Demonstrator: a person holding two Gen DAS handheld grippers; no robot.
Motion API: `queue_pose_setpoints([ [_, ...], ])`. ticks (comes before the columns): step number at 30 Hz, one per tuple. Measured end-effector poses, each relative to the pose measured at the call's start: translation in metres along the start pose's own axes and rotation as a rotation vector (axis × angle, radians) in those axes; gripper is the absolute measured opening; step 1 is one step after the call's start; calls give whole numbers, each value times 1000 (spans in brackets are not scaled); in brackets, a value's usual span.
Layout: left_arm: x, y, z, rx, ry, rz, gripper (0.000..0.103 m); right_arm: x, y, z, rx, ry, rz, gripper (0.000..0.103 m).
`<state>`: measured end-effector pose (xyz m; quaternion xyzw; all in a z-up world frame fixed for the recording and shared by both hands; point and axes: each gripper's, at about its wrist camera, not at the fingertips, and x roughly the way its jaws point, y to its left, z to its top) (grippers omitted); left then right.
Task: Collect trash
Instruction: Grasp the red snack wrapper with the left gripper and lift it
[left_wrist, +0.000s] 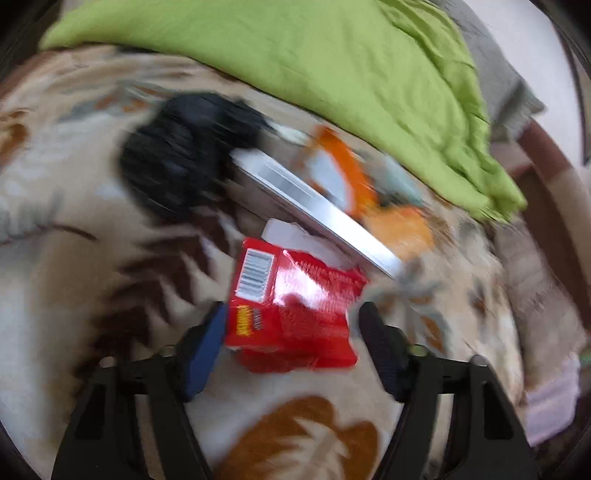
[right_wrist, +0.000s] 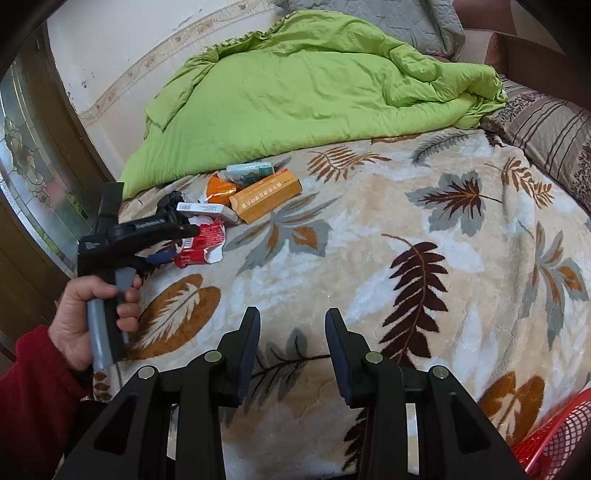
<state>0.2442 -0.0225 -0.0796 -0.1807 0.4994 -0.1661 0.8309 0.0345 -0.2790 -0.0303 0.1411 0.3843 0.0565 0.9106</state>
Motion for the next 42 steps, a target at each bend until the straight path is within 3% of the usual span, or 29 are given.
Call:
queue_pose_setpoints([
  [1, 2, -7, -8, 1, 36, -43, 40, -1, -1, 0, 5, -2, 2, 40],
  [2, 4, -11, -13, 5, 56, -70, 36, -1, -2, 0, 12, -5, 5, 40],
  [8, 1, -58, -57, 183, 118, -187, 34, -2, -9, 1, 50, -10, 33, 40],
  [9, -1, -63, -59, 221, 105, -166, 35, -3, -10, 1, 54, -13, 35, 40],
  [11, -2, -67, -57, 273, 84, -78, 49, -4, -12, 1, 62, -18, 39, 40],
  [16, -9, -42, -34, 196, 20, -53, 49, -4, -15, 2, 83, -20, 53, 40],
  [18, -2, -34, -21, 177, 13, -69, 49, -5, -16, 2, 85, -25, 55, 40],
  [24, 33, -37, -3, 200, 95, -145, 49, -4, -13, 2, 73, -25, 55, 40],
  [25, 37, -44, -4, 216, 99, -146, 44, -4, -13, 2, 75, -27, 53, 40],
  [26, 38, -52, -7, 245, 96, -148, 25, -5, -14, 1, 79, -28, 54, 40],
  [27, 38, -59, -12, 265, 108, -156, 13, -4, -15, 1, 84, -27, 57, 40],
  [28, 39, -65, -15, 277, 115, -161, 9, -4, -16, 2, 87, -26, 58, 40],
  [32, 33, -97, -43, 410, 112, -158, 8, -4, -16, 2, 92, -26, 59, 40],
  [34, 36, -104, -46, 410, 124, -162, 8, -4, -15, 2, 90, -29, 56, 40],
  [37, 50, -111, -46, 404, 167, -154, 25, -5, -14, 2, 85, -34, 54, 40],
  [38, 55, -112, -47, 396, 175, -161, 27, -6, -15, 1, 86, -36, 54, 40],
  [40, 59, -117, -49, 401, 155, -152, 27, -7, -16, 1, 93, -40, 55, 40],
  [42, 58, -119, -50, 384, 134, -141, 17, -7, -17, 1, 99, -41, 56, 40],
])
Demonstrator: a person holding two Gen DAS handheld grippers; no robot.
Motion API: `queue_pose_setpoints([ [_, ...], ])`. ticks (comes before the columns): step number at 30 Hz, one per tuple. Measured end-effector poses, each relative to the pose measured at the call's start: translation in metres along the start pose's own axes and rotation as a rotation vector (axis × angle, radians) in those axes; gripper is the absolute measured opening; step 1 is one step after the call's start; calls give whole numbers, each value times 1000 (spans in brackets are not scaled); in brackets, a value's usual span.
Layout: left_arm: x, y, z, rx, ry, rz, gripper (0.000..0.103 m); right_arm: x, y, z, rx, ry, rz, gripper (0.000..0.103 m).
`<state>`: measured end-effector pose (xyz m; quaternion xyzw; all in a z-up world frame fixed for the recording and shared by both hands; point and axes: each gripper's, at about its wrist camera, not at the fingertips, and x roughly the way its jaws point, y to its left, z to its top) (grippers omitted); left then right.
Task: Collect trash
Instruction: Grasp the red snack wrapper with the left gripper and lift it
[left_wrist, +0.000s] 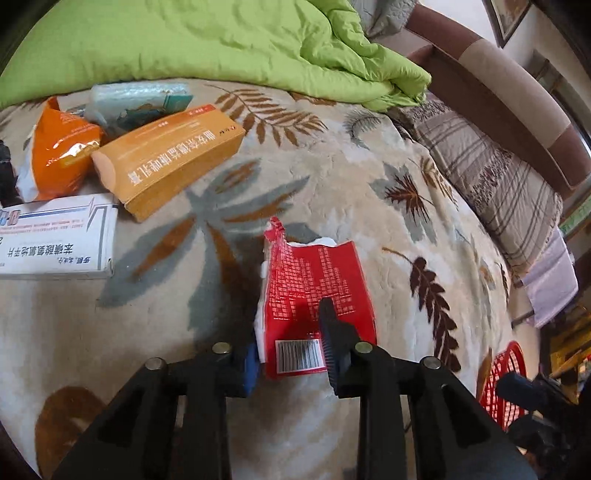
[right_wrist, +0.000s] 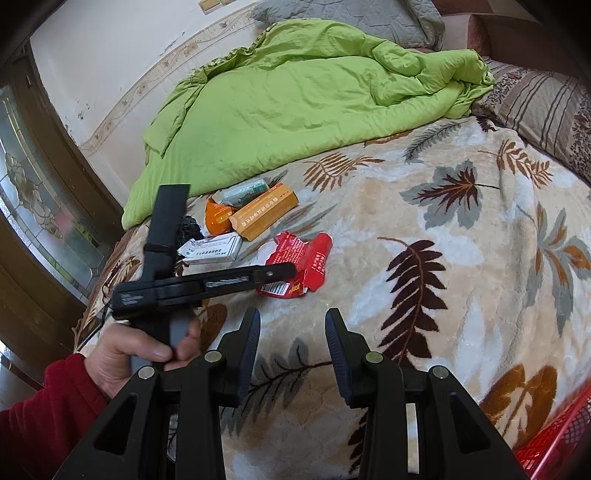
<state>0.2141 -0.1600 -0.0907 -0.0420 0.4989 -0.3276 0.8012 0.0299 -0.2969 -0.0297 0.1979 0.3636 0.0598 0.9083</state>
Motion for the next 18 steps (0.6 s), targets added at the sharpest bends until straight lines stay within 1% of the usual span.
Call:
queue_pose_setpoints([
  [1, -2, 1, -1, -22, -11, -3, 11, 0, 0, 0, 1, 1, 0, 40],
  [2, -6, 2, -4, -40, -30, -4, 8, 0, 0, 0, 0, 1, 0, 40],
  [4, -20, -1, -10, -42, -79, 32, 6, 0, 1, 1, -3, 0, -3, 40],
  [5, -33, -1, -16, -56, -116, 53, 5, 0, 2, 0, -6, 1, -3, 40],
  [7, -58, 4, -26, -105, -175, 69, 3, 1, 3, 1, -10, 4, -2, 40],
  [9, -91, 11, -41, -124, -247, 136, 3, 3, 3, 1, -13, 16, 4, 40],
  [10, -102, 15, -47, -127, -272, 159, 3, 4, 3, 2, -13, 23, 6, 40],
  [11, -115, 19, -54, -131, -305, 199, 3, 6, 3, 3, -16, 34, 8, 40],
  [12, -129, 24, -62, -137, -336, 252, 3, 11, 4, 4, -25, 58, 18, 40],
  [13, -142, 31, -70, -151, -373, 310, 3, 18, 7, 6, -43, 106, 46, 40],
  [15, -155, 46, -80, -189, -411, 366, 3, 31, 10, 13, -57, 159, 113, 40],
  [16, -159, 55, -85, -223, -420, 398, 3, 35, 13, 17, -67, 165, 131, 40],
  [18, -162, 77, -93, -313, -425, 452, 3, 49, 27, 28, -141, 181, 148, 40],
])
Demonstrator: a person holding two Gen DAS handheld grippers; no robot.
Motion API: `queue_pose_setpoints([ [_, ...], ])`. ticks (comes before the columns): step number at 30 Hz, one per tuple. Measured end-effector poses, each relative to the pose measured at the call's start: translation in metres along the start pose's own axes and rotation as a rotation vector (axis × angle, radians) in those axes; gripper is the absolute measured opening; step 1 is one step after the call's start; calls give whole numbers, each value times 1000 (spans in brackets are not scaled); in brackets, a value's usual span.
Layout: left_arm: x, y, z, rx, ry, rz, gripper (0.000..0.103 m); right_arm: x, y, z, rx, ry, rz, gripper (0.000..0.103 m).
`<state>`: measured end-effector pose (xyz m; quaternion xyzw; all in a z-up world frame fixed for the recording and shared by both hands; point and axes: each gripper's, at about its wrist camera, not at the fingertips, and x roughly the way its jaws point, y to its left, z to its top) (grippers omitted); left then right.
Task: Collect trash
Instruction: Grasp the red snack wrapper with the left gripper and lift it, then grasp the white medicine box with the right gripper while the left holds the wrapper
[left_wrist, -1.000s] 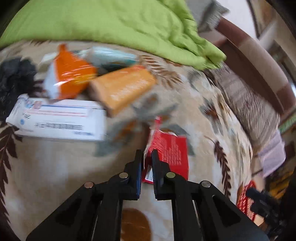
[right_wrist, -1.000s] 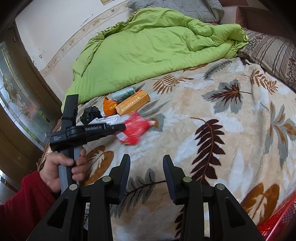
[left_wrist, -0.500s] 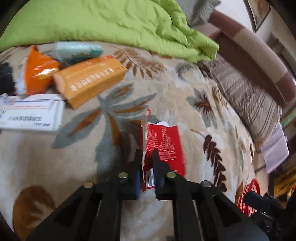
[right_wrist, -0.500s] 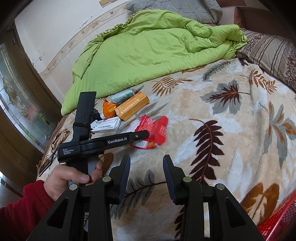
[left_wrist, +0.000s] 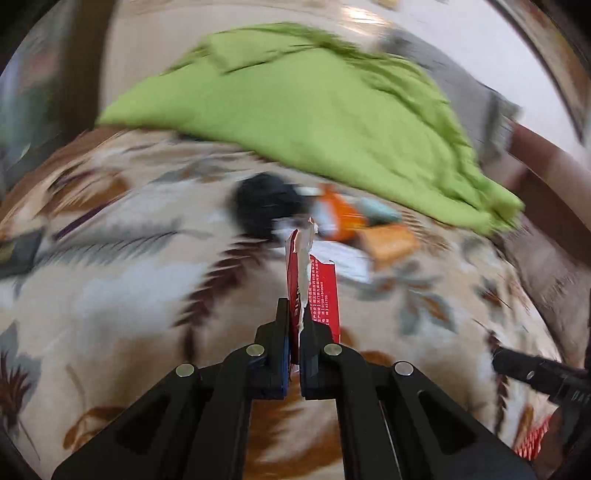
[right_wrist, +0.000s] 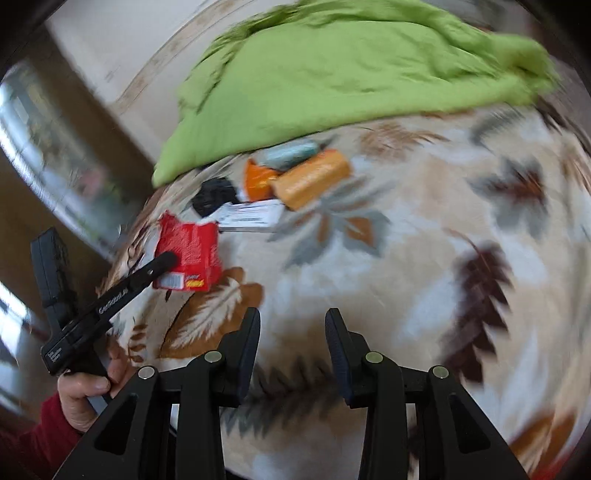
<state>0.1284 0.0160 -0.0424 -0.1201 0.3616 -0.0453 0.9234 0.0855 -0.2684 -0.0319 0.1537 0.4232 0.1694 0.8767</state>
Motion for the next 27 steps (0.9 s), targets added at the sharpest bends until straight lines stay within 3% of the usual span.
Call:
queue_pose_setpoints([
  [4, 14, 19, 2, -66, 22, 63, 3, 41, 27, 36, -119, 80, 55, 42],
  [7, 25, 25, 3, -88, 37, 69, 3, 78, 53, 63, -226, 105, 47, 54],
  [14, 42, 51, 4, -221, 106, 26, 8, 163, 83, 110, -413, 192, -5, 54],
  [20, 36, 53, 6, -220, 65, 57, 8, 217, 81, 130, -498, 274, -69, 54],
  [24, 35, 50, 7, -206, 61, 70, 8, 227, 67, 139, -426, 313, 26, 58],
  [27, 36, 50, 8, -199, 60, 81, 8, 226, 68, 130, -441, 383, 113, 60],
])
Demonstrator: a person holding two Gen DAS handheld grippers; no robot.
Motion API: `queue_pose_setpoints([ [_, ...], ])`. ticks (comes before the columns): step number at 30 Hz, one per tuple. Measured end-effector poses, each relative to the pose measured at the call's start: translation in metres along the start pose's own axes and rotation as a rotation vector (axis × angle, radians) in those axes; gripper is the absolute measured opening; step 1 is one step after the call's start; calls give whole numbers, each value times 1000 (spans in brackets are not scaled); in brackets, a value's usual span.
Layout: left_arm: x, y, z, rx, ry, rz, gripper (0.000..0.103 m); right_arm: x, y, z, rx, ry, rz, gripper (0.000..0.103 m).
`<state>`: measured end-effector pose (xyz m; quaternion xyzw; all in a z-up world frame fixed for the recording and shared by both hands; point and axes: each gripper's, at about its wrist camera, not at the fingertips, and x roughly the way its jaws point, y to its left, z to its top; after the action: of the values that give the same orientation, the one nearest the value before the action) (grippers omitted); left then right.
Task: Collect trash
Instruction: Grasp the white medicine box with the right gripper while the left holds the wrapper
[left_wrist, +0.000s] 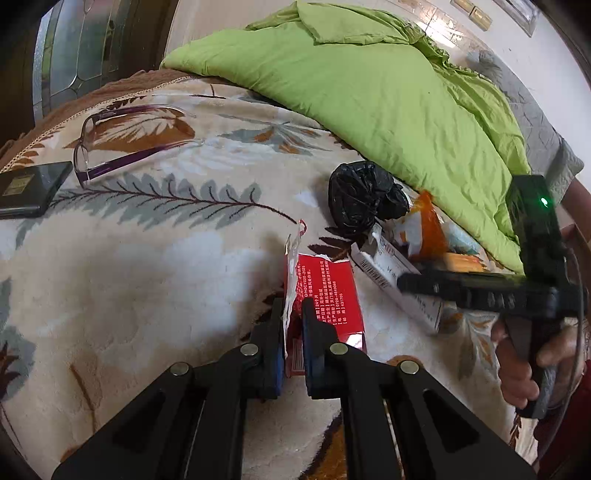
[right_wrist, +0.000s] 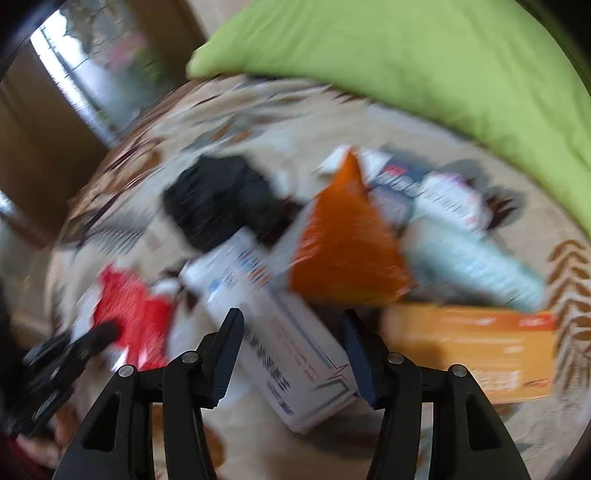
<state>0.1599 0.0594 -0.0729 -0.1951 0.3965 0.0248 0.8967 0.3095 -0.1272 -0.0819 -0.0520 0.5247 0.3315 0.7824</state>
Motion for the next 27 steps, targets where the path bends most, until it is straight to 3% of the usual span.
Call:
queue_pose_setpoints([
  [5, 1, -2, 0, 12, -2, 14, 8, 2, 23, -12, -95, 7, -65, 65],
  [9, 1, -3, 0, 23, 0, 19, 8, 12, 44, -23, -185, 7, -206, 62],
  [14, -2, -14, -3, 74, -20, 18, 8, -4, 48, -43, -97, -55, -244, 59],
  [24, -20, -54, -22, 271, -86, -11, 7, -93, 75, -136, 135, -268, -399, 59],
  [27, -27, -66, -30, 335, -109, -8, 7, -107, 76, -157, 215, -324, -402, 59],
])
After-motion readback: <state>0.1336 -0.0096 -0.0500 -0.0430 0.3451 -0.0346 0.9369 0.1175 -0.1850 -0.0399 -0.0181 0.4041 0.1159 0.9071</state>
